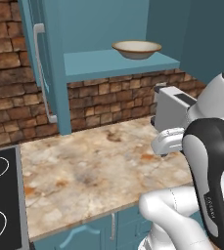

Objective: Move the bowls from the cabinet to the plates on the dining table.

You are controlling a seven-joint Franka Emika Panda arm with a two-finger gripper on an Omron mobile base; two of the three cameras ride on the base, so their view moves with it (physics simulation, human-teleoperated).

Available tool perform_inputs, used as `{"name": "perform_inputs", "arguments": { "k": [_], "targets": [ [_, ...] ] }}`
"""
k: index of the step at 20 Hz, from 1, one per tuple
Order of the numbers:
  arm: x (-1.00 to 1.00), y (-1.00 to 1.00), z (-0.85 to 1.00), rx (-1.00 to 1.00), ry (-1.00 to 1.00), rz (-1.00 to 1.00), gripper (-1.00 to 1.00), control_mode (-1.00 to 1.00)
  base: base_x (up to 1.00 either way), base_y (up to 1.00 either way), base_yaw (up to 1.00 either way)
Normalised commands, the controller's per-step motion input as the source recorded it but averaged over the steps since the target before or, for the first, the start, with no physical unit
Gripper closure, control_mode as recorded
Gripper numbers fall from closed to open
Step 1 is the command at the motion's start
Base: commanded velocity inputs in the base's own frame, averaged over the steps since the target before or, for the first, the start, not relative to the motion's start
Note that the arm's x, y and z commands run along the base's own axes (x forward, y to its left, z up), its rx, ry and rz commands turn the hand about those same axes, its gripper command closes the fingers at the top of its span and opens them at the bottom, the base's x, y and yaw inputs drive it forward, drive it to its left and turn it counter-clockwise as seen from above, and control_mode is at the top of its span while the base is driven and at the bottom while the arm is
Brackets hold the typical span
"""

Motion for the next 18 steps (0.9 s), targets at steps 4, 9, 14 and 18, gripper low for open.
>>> {"name": "perform_inputs", "arguments": {
  "k": [4, 9, 14, 18],
  "targets": [
    [0.04, 0.00, 0.15, 0.01, -0.15, 0.00, -1.00, -1.00, 0.00, 0.00, 0.00],
    [0.33, -0.01, 0.48, 0.12, -0.20, 0.00, -1.00, -1.00, 0.00, 0.00, 0.00],
    [0.01, 0.22, 0.66, -0.01, -0.13, 0.00, -1.00, -1.00, 0.00, 0.00, 0.00],
    [-0.10, 0.02, 1.00, -0.14, -0.07, 0.02, -1.00, -1.00, 0.00, 0.00, 0.00]
  ]
}}
